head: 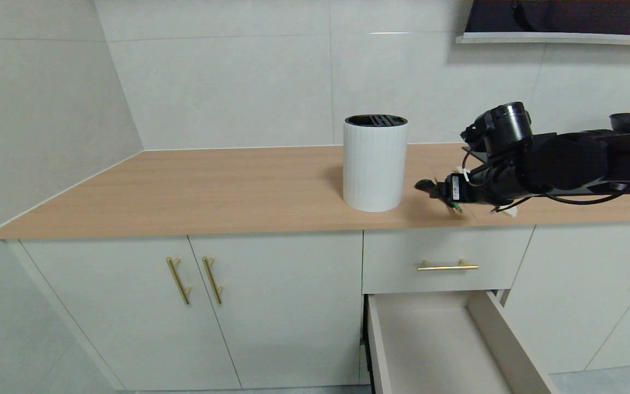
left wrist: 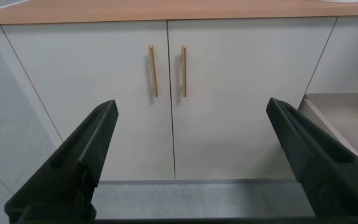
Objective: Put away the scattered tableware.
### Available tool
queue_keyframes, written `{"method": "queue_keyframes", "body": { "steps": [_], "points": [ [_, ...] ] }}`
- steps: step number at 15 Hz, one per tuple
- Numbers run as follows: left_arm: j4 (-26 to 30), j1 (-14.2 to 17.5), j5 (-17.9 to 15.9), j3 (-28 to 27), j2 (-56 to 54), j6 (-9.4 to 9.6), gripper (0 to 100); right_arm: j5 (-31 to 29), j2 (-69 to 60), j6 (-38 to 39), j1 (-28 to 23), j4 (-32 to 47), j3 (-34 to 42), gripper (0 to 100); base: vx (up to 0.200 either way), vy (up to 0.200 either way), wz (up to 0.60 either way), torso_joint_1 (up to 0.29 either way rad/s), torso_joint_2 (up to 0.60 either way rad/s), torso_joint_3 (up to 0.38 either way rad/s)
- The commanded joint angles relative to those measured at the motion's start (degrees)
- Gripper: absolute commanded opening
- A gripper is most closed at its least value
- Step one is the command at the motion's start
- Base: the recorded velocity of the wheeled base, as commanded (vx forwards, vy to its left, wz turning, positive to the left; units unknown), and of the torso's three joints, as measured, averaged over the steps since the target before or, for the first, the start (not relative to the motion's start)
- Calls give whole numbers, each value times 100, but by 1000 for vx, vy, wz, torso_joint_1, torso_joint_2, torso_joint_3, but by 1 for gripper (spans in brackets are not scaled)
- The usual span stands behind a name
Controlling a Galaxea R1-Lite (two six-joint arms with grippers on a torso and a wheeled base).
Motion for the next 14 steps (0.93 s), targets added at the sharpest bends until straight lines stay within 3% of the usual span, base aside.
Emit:
{"method": "queue_keyframes", "body": {
  "steps": [1,14],
  "points": [
    [2,2,1,0,2,0,100,-16,303,2,-136,23,-179,100,0,0,0,0,0,0],
    [2,2,1,0,2,0,100,-140,856,-7,-320,32,-531,100,0,0,0,0,0,0]
  ]
}}
